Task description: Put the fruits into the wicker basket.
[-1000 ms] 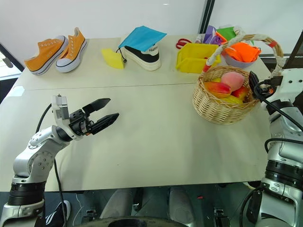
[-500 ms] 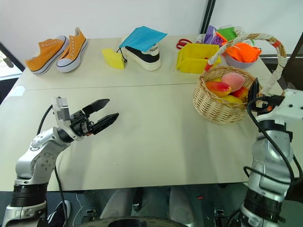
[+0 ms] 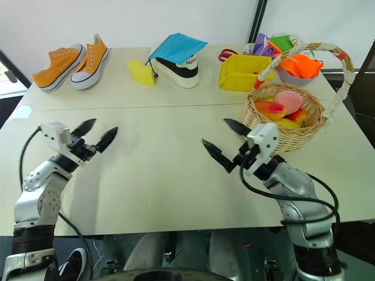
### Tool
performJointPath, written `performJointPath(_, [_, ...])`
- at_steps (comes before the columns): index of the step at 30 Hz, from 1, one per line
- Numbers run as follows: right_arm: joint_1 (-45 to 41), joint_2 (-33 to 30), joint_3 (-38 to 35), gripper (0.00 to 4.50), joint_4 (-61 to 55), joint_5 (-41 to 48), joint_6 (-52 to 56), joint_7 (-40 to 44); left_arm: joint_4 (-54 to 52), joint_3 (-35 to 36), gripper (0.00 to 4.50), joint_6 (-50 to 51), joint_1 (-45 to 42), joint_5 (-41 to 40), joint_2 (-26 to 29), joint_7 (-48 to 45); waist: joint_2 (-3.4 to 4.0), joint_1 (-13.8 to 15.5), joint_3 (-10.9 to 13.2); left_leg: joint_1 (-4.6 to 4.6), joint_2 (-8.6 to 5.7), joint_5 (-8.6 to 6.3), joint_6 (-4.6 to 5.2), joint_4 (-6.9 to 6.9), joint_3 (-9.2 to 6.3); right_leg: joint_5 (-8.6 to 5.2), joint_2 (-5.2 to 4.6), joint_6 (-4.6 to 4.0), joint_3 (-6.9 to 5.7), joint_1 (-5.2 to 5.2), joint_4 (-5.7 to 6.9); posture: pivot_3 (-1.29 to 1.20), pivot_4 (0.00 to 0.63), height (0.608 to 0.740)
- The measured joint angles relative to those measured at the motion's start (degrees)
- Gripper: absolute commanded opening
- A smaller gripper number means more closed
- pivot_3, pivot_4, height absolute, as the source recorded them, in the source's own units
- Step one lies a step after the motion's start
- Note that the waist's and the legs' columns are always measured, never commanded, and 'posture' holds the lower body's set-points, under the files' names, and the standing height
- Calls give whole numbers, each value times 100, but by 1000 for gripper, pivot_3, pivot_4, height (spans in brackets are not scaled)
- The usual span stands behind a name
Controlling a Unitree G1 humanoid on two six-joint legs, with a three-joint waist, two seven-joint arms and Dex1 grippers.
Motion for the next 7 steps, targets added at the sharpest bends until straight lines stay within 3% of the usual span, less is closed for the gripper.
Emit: performJointPath(7, [-466,102,651,4467,941,-536,-330,558,130,320,4500,-118,361,26,-17,296,0,1,0,-11,0,-1,-1,-11,-2,0,0,2,0,-1,0,0,150,740])
